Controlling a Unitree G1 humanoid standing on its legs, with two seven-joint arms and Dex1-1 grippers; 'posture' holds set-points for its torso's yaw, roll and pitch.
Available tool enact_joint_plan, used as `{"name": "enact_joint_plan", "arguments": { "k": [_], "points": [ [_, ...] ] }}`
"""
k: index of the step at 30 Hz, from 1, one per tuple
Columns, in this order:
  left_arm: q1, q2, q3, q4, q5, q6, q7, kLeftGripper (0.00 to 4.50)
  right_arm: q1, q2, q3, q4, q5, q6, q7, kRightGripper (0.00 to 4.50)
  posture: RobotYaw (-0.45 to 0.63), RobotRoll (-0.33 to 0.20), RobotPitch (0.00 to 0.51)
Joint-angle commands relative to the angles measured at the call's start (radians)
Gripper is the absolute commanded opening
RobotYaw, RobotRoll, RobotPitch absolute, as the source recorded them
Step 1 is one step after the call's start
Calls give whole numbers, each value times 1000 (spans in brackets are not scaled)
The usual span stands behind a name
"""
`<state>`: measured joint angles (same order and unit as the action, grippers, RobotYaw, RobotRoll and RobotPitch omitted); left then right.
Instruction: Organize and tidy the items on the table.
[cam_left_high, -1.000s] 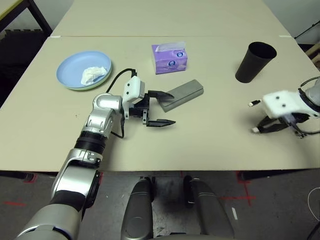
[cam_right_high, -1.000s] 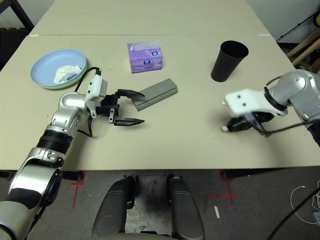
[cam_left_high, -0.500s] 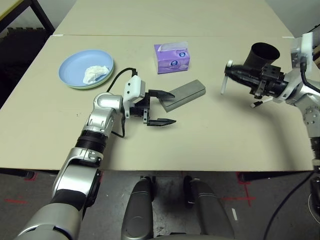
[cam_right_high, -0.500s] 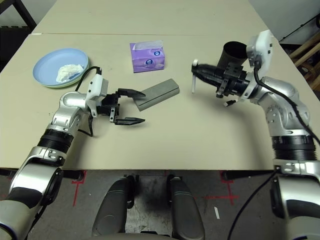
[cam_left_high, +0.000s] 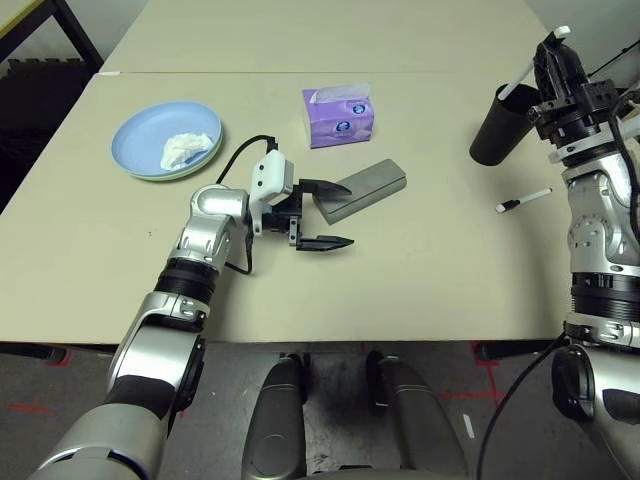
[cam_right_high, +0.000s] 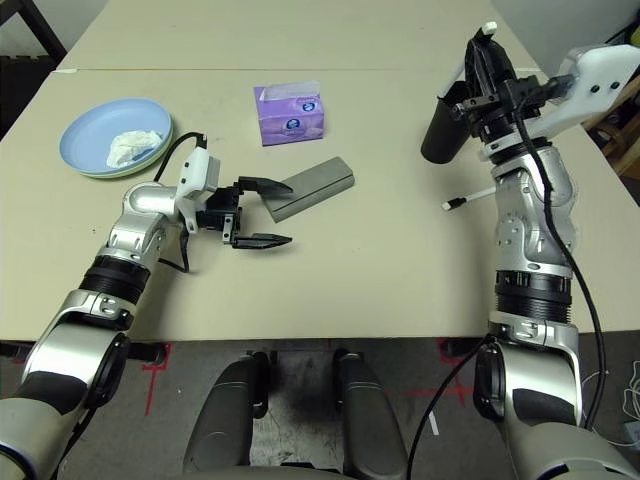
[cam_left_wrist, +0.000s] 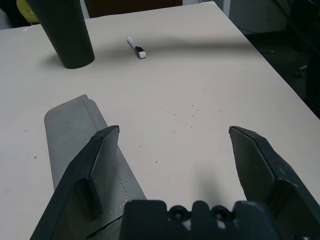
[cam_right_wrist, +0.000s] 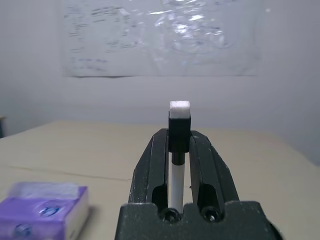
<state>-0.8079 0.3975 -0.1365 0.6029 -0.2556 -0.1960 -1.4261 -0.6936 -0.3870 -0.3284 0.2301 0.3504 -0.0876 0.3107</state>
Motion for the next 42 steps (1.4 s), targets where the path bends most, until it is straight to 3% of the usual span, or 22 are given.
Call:
{"name": "enact_joint_plan", "arguments": {
  "k": [1,22,33,39,42],
  "points": [
    [9,4,-4,-11,11,-4,-1,4500,-14,4,-25,25,-28,-42,-65,428,70,0,196],
    [24,8,-6,-34,6,7,3,4500,0,2,-13,28,-42,-36,-151,428,63,0,202],
    [18,12,0,-32,1,12,3,4500,12,-7,2,22,-37,18,-117,4459,67,0,204],
    [15,16,2,-38,-3,19,-2,4500,0,-38,10,36,-2,57,-6,4459,72,0,203],
    [11,19,2,-38,-6,22,-7,4500,-6,-129,64,42,70,166,248,4459,71,0,204]
  ]
}}
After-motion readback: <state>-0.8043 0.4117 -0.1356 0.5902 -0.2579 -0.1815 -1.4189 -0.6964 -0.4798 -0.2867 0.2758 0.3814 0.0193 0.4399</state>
